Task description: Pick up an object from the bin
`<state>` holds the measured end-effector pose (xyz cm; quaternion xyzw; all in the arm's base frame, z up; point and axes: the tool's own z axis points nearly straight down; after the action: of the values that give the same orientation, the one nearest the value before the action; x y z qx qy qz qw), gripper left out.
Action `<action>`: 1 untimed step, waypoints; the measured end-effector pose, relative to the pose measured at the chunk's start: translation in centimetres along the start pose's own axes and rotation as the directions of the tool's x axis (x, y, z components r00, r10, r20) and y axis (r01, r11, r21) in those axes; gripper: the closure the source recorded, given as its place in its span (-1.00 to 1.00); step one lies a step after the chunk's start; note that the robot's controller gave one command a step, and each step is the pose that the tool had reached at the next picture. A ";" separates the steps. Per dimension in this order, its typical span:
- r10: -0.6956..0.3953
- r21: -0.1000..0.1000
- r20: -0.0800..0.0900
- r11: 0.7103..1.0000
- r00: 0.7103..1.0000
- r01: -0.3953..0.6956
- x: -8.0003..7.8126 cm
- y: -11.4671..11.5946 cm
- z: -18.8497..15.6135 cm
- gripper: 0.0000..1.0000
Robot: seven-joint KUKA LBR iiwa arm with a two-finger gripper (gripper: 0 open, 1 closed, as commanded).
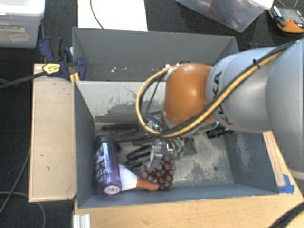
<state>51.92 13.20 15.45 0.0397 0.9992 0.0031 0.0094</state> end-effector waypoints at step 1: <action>-0.183 -0.001 0.010 0.983 0.983 0.183 -4.3 0.7 -1.3 -1.00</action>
Offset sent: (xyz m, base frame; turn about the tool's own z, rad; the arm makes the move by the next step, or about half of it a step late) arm -0.0029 -0.0054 0.0039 -0.0912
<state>56.25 13.58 16.79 -0.0525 0.9985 0.0027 0.0144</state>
